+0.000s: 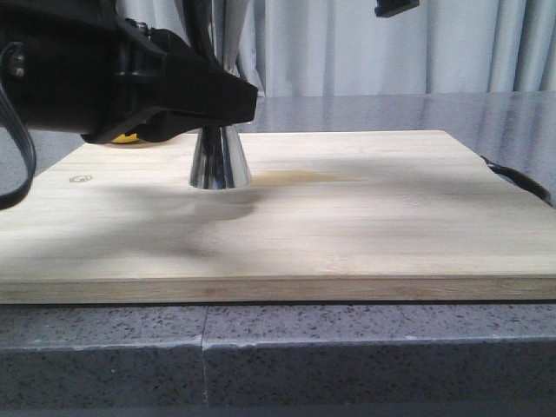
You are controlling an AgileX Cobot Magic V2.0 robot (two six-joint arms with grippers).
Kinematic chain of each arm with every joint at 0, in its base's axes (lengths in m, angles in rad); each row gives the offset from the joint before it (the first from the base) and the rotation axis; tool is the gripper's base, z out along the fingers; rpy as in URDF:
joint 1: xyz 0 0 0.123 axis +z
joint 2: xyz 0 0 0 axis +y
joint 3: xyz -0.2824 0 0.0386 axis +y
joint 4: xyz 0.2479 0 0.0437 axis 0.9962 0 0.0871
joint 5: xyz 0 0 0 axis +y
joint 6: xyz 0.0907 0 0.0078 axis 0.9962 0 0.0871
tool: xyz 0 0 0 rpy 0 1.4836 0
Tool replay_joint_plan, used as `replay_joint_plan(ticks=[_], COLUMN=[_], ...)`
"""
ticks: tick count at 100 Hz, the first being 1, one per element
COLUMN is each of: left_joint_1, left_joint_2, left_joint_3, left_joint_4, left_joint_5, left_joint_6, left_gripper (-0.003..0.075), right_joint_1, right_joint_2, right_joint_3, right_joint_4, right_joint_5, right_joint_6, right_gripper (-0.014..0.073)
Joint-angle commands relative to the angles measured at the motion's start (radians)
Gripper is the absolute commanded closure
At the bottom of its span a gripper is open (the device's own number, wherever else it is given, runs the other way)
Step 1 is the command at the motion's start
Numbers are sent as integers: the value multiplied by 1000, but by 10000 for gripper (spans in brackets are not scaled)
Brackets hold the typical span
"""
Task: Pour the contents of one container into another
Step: 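Keep tilting the beaker to empty it into the jigger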
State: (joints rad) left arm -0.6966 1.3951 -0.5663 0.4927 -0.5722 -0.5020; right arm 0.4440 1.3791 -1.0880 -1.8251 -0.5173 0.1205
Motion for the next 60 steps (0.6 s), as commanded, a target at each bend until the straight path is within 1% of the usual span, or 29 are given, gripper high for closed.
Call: replay_joint_plan(ticks=[1,13,27,44,51,60], left_joint_1=[-10,-10,-10,-10,-10,-10], left_joint_2=[-30,-30,-30,-30,-30,-30], left_joint_3=[-32,-32,-32,-32,-32,-32], left_joint_4=[-18,-18,-18,-18,-18,-18], left_joint_5=[-82,-82,-82,-82,-82,-82], left_joint_6=[-7,-7,-7,-7,-7,-7], left_gripper=[739,739,739,739,739,739], right_joint_1=[2,2,2,2,2,2], right_joint_2=[-38,-38,-38,-38,-38,-38], right_joint_3=[-37,-37,-37,-37,-37,-37], right_joint_4=[44,44,44,44,45,45], right_joint_5=[7,7,12,81,118,138], right_joint_6=[44,92,192,297,356,468], right_gripper=[315,315,315,315,315,315])
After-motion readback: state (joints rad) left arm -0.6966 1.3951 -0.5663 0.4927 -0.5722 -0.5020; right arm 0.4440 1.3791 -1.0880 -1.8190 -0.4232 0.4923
